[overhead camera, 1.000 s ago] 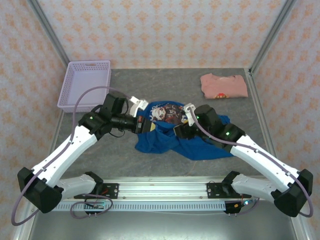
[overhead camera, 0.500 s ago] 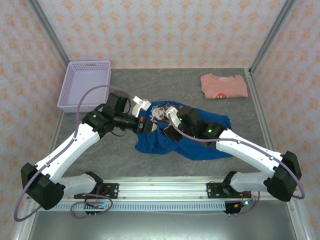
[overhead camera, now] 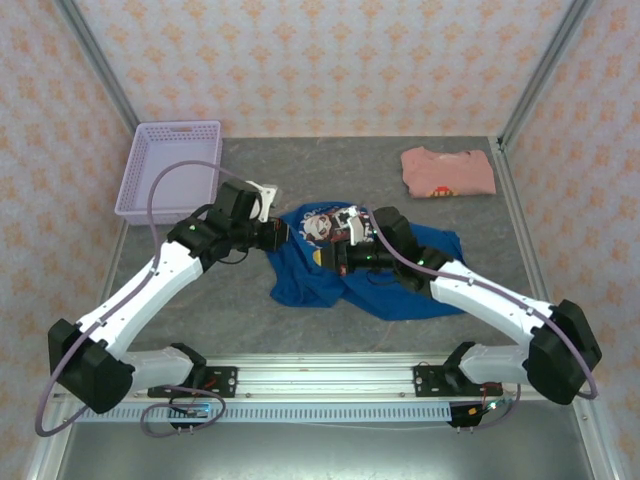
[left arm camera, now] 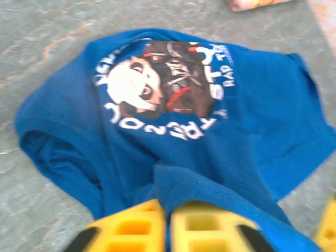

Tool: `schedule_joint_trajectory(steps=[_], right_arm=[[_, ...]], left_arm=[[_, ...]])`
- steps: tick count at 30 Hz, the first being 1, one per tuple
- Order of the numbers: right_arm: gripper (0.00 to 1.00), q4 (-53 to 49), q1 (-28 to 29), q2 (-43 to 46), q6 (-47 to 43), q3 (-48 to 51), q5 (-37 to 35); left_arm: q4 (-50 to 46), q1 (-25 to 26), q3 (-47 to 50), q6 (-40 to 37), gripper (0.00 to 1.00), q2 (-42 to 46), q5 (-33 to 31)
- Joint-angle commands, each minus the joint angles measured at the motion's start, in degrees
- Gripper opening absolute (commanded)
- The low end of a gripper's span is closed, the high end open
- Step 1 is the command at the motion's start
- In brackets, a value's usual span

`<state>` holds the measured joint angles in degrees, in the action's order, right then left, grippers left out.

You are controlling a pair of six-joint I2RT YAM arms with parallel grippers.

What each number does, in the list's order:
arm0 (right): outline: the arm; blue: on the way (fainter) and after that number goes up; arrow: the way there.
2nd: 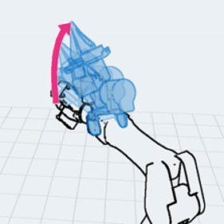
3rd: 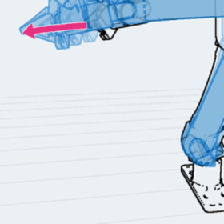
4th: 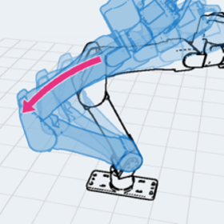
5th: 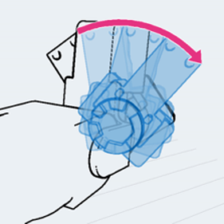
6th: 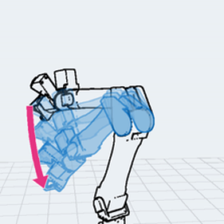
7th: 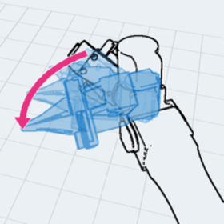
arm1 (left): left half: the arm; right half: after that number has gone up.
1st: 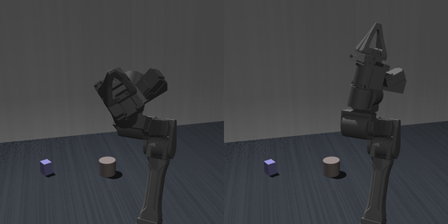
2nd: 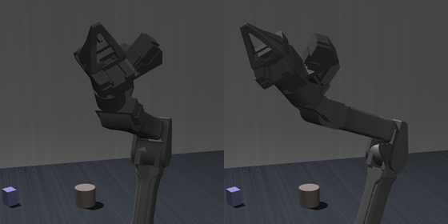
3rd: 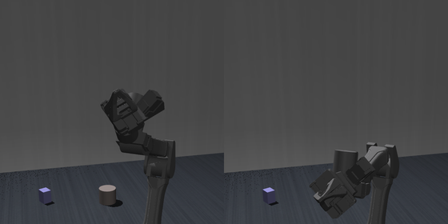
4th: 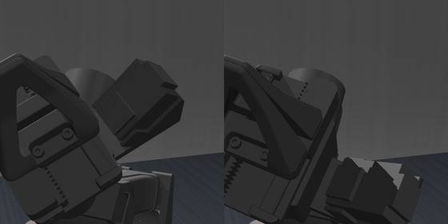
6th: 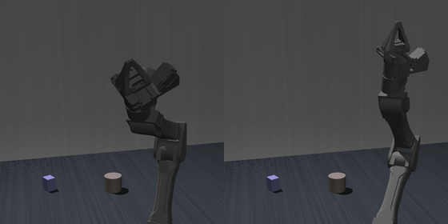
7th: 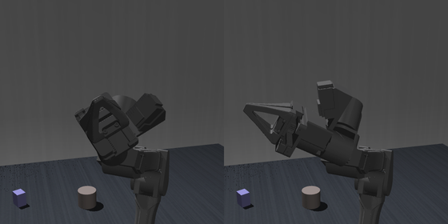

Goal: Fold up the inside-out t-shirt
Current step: Adjust the T-shirt at the center of the table.

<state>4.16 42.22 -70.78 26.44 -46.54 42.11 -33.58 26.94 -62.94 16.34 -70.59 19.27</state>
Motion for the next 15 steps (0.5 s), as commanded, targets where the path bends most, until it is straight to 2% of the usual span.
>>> schedule_joint_trajectory(steps=[1, 4, 6, 11, 15], right_arm=[[0.00, 16.42, -0.14, -0.66, 13.89, 1.00, 0.07], [0.00, 16.99, -0.12, -1.42, 15.59, 0.97, -4.67], [0.00, 16.94, -0.20, -1.96, 16.15, 1.00, -6.49], [0.00, 15.86, -0.71, -2.00, 15.96, 1.38, -8.94], [0.00, 14.67, -0.91, -2.23, 15.17, 0.97, -9.06]], left_arm=[[-1.43, -0.21, -0.96, 1.38, 0.26, -0.09, -9.09], [-0.63, -0.21, 3.31, 3.20, 0.43, 3.08, -7.87], [1.88, -0.12, 7.63, 5.45, 0.49, 6.78, -5.28], [10.50, 0.25, 17.46, 12.73, 0.59, 14.06, 1.80], [16.11, 1.39, 19.64, 17.59, 0.58, 13.95, 3.79]])
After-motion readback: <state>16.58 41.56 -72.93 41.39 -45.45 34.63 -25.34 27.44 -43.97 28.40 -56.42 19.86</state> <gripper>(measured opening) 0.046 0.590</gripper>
